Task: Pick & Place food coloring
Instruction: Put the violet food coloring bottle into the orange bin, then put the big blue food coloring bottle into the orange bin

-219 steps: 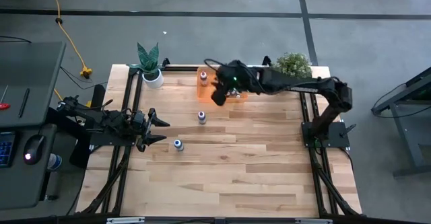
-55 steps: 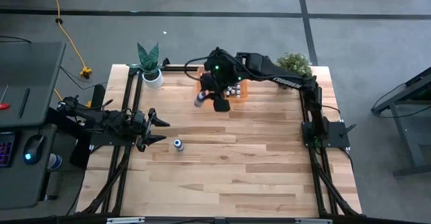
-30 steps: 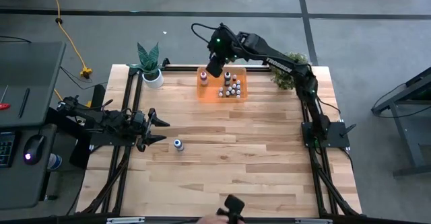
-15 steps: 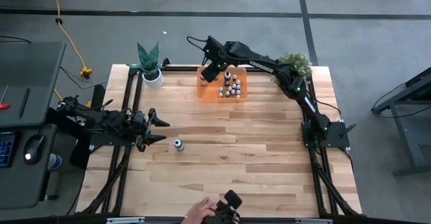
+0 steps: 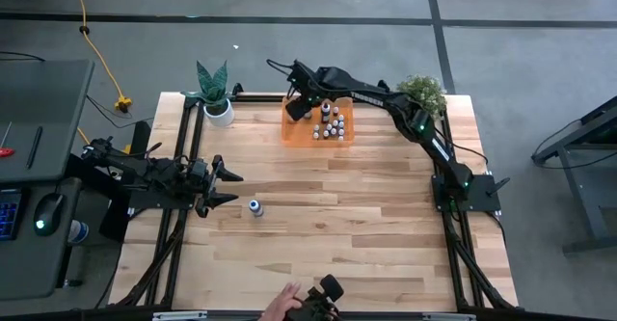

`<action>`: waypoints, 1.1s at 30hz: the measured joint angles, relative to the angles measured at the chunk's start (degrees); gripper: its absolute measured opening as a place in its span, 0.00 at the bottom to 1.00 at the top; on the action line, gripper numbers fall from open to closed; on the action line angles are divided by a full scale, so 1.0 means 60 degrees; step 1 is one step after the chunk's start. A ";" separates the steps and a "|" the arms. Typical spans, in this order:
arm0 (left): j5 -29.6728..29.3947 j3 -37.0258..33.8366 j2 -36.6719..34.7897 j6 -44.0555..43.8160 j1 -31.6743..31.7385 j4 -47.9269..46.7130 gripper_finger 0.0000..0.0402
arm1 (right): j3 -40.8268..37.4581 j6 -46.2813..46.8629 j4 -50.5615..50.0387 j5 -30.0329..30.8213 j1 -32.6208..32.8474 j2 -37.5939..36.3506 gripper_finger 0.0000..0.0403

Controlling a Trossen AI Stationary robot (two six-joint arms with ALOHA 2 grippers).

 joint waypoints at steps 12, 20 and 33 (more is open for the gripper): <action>-0.0003 0.0000 -0.0002 0.0000 -0.0001 0.0003 0.68 | -0.0464 0.0966 0.0348 0.0439 0.0165 -0.0033 0.28; -0.0003 0.0000 -0.0001 0.0000 -0.0002 0.0003 0.68 | -0.0482 0.0561 0.0260 0.0491 0.0222 -0.0033 0.38; -0.0003 0.0000 -0.0002 0.0000 0.0002 0.0003 0.68 | 0.0684 -0.0391 -0.1264 0.1595 0.0237 -0.0047 0.41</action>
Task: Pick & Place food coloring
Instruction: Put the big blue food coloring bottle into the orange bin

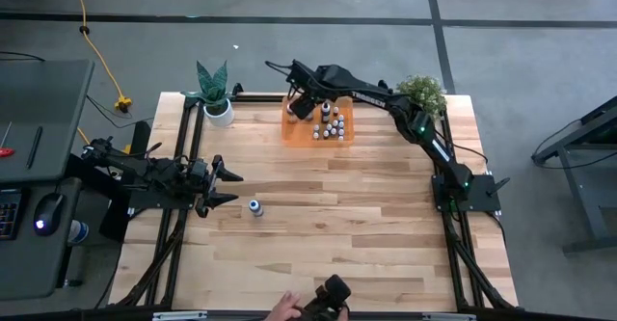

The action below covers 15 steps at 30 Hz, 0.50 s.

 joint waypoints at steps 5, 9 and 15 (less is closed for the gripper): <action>0.0000 0.0000 0.0002 0.0000 0.0000 0.0000 0.68 | -0.0186 -0.0572 0.0394 0.0117 0.0079 -0.0734 0.41; 0.0000 0.0000 0.0001 0.0000 -0.0004 0.0000 0.68 | -0.0186 -0.1164 0.1011 -0.0297 0.0280 -0.1394 0.41; 0.0000 0.0000 0.0000 0.0000 -0.0002 0.0000 0.68 | -0.0186 -0.2129 0.1961 -0.1833 0.0769 -0.2489 0.41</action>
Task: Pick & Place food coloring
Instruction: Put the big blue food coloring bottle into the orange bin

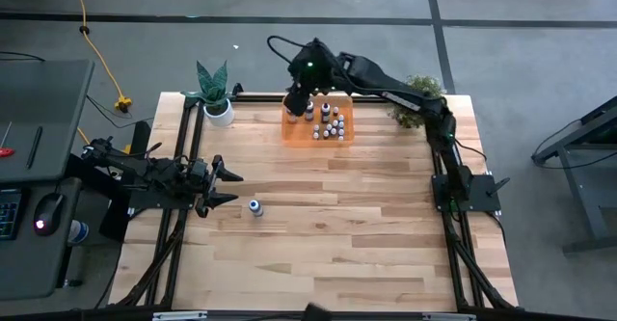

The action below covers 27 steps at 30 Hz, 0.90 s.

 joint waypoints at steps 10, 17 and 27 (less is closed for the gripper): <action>0.0001 0.0000 0.0002 0.0000 -0.0001 0.0000 0.68 | 0.0000 -0.1502 0.0985 -0.3296 0.0945 -0.1086 0.41; 0.0000 0.0000 0.0000 0.0000 0.0002 -0.0002 0.68 | 0.0251 -0.1717 0.1348 -0.4028 0.1704 -0.1132 0.41; 0.0000 0.0000 0.0000 0.0000 0.0002 0.0000 0.68 | 0.0132 -0.2106 0.1077 -0.2935 0.2734 -0.0926 0.41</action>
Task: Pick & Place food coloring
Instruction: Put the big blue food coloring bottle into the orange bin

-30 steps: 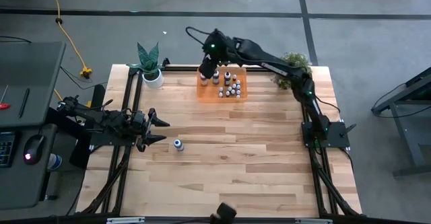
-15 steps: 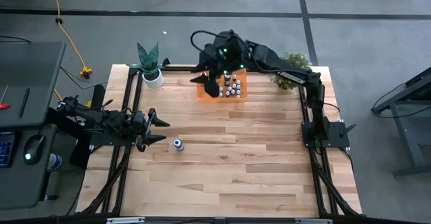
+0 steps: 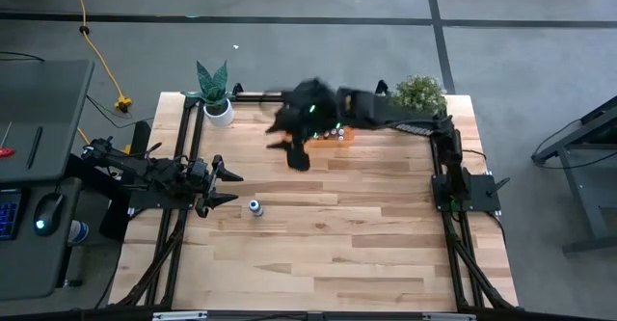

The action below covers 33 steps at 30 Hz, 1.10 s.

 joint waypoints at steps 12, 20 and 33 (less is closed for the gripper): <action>0.0000 0.0000 0.0001 0.0000 0.0000 -0.0001 0.68 | -0.0052 -0.0121 -0.2612 0.0514 0.1236 0.1368 0.41; 0.0004 0.0000 0.0003 0.0000 0.0000 0.0000 0.68 | -0.0249 0.0138 -0.1490 0.0555 0.1792 0.2368 0.41; 0.0000 0.0000 0.0000 0.0000 -0.0004 -0.0003 0.68 | -0.3058 0.1502 0.2268 0.1175 0.1955 0.2701 0.41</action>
